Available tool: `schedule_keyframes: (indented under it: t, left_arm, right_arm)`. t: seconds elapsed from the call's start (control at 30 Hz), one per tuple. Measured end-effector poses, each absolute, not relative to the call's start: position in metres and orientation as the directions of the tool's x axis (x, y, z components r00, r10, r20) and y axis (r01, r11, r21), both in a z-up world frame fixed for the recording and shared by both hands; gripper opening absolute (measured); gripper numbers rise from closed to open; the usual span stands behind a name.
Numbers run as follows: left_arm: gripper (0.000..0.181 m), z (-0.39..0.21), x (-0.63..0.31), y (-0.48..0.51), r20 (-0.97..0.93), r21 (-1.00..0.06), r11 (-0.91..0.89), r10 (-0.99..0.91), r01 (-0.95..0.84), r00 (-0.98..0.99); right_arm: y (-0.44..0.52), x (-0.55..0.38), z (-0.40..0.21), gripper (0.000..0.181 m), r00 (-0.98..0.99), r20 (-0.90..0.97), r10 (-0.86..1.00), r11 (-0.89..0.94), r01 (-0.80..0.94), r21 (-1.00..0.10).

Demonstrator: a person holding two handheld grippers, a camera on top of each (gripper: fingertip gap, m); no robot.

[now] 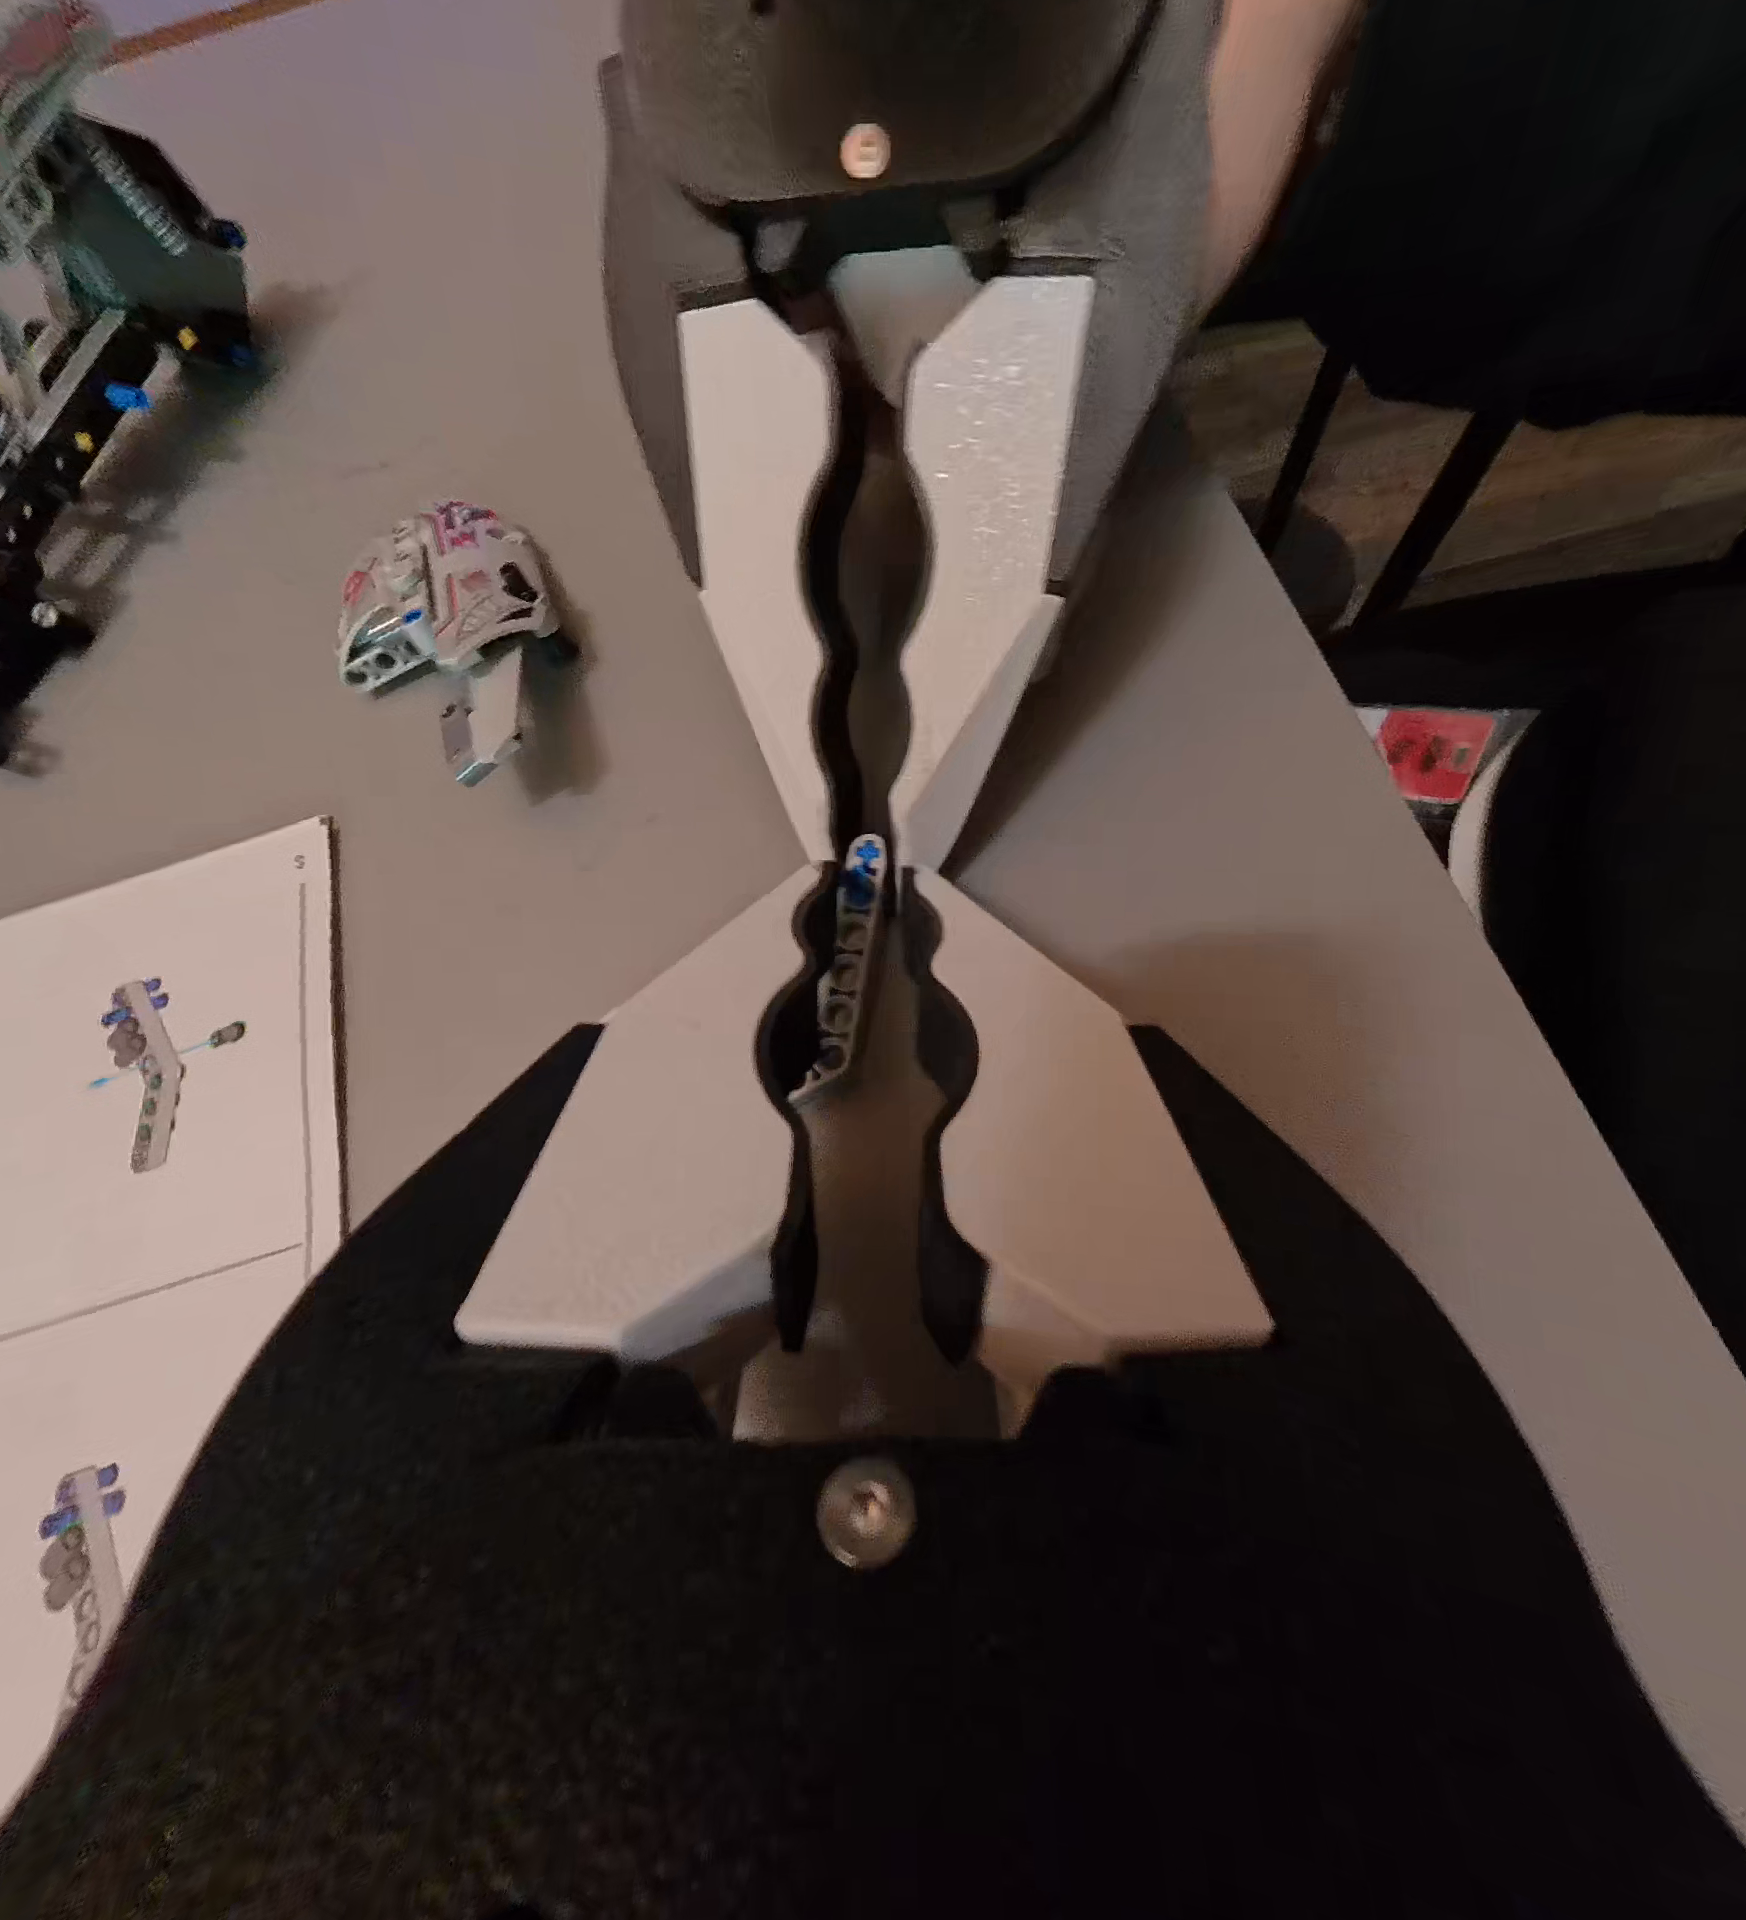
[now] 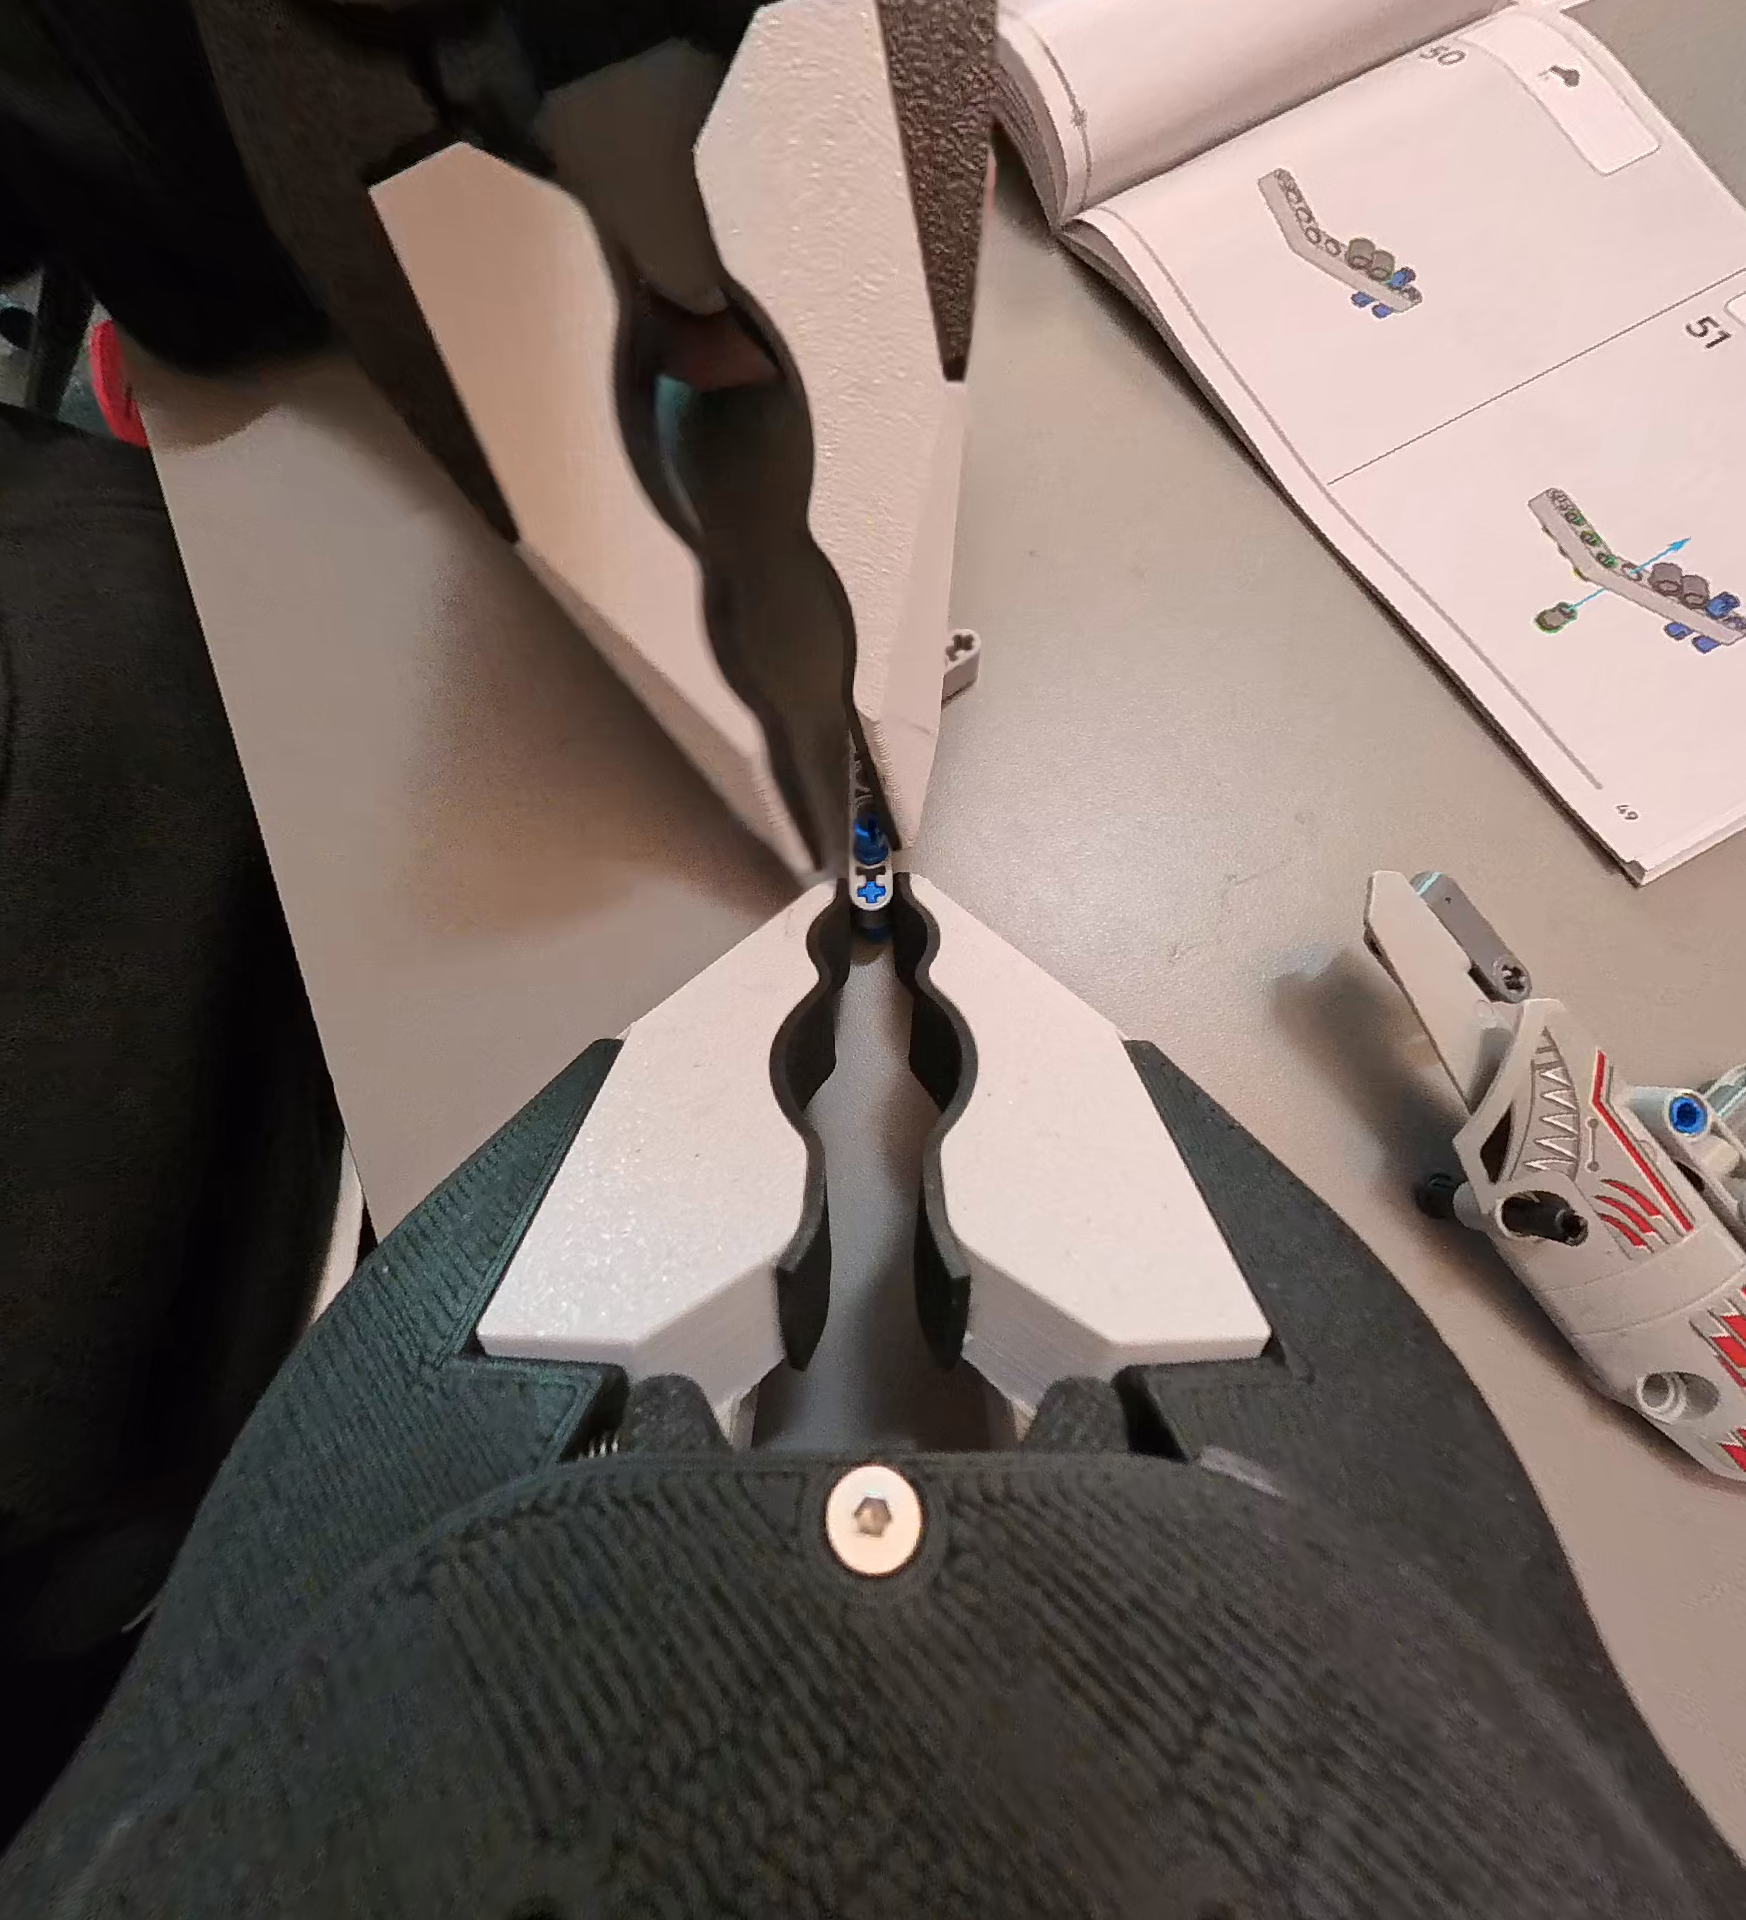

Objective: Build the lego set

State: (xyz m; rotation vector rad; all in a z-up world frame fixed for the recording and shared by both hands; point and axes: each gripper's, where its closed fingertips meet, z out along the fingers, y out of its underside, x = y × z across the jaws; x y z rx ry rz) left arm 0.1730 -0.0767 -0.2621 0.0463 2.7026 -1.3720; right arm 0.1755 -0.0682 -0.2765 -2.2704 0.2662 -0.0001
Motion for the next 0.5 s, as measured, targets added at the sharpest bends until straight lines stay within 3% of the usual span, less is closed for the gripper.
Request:
schedule_keyframes:
  t: [0.03,0.17,0.5]
  left_arm:
    - [0.015,-0.262,0.170,-0.076,-0.134,-0.802,0.588,-0.008,0.103,-0.991]
    - [0.014,-0.241,0.169,-0.073,-0.202,-0.861,0.482,-0.032,0.162,-0.979]
    - [0.011,-0.224,0.202,-0.045,-0.169,-0.915,0.403,-0.305,0.034,-0.937]
  right_arm:
    - [-0.068,0.176,-0.277,0.006,0.978,-0.088,-0.192,-0.633,-0.191,-0.750]
    - [-0.068,0.175,-0.276,0.006,0.978,-0.088,-0.191,-0.633,-0.191,-0.750]
    - [-0.063,0.179,-0.276,0.006,0.977,-0.091,-0.195,-0.631,-0.196,-0.751]
